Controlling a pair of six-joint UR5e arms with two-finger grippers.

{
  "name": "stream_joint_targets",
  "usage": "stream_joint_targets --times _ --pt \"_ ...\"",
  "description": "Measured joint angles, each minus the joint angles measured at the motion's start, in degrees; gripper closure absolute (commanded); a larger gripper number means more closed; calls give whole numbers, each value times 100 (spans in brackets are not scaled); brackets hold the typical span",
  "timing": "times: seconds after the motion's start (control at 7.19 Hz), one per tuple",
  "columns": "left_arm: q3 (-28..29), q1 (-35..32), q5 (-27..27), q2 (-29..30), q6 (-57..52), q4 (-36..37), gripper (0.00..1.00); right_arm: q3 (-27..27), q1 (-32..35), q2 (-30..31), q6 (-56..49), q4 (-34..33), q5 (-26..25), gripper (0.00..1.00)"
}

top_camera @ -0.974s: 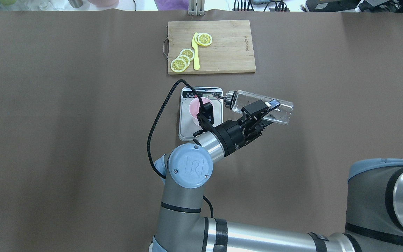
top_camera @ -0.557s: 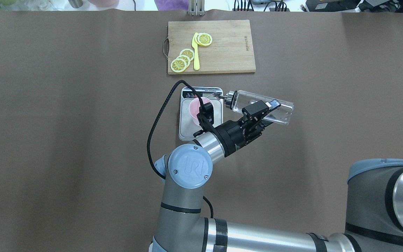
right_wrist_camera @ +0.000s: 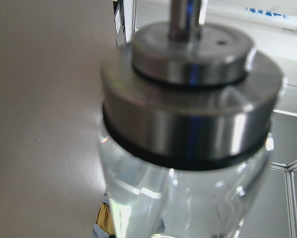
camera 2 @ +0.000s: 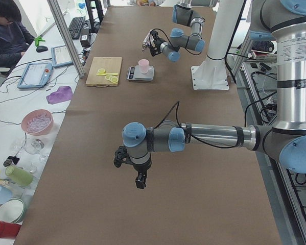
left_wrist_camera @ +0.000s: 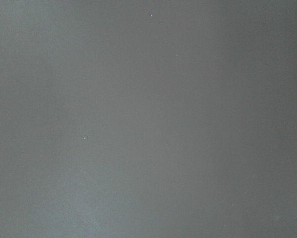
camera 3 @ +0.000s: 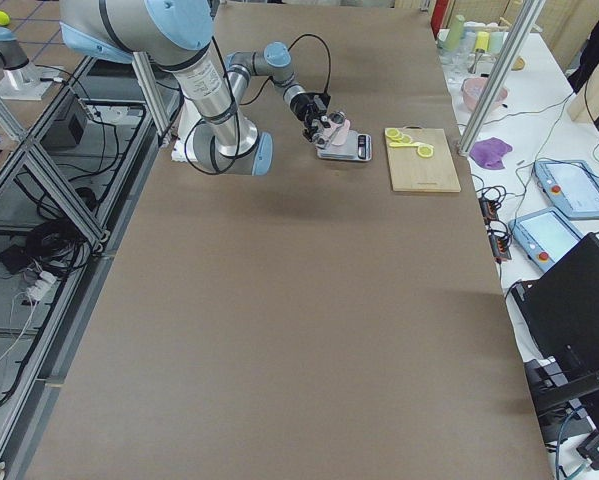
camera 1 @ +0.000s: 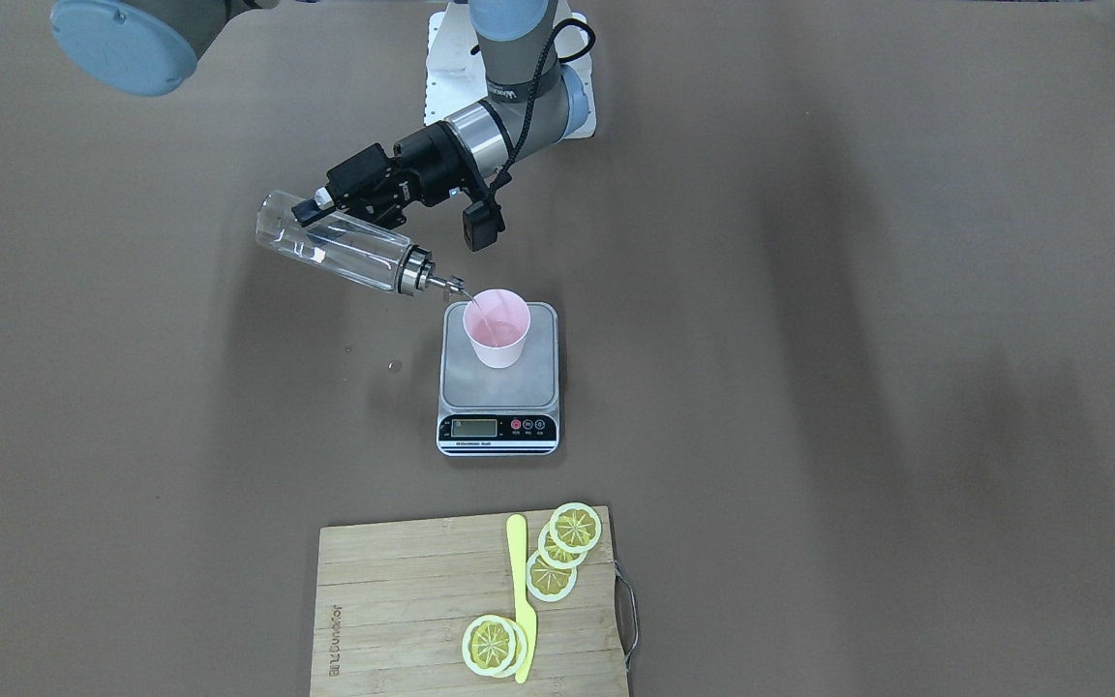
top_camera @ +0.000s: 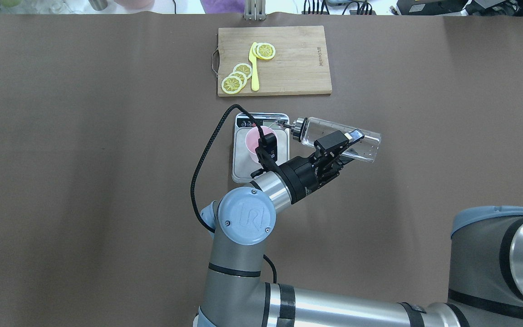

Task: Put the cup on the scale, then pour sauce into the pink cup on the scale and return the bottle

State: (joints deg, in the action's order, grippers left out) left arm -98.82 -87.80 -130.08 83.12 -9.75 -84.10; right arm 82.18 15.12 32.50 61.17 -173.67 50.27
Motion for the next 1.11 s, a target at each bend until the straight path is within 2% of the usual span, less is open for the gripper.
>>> stream_joint_targets --times 1.11 --pt "-25 0 0 3 0 -1 1 72 49 -24 60 277 -23 100"
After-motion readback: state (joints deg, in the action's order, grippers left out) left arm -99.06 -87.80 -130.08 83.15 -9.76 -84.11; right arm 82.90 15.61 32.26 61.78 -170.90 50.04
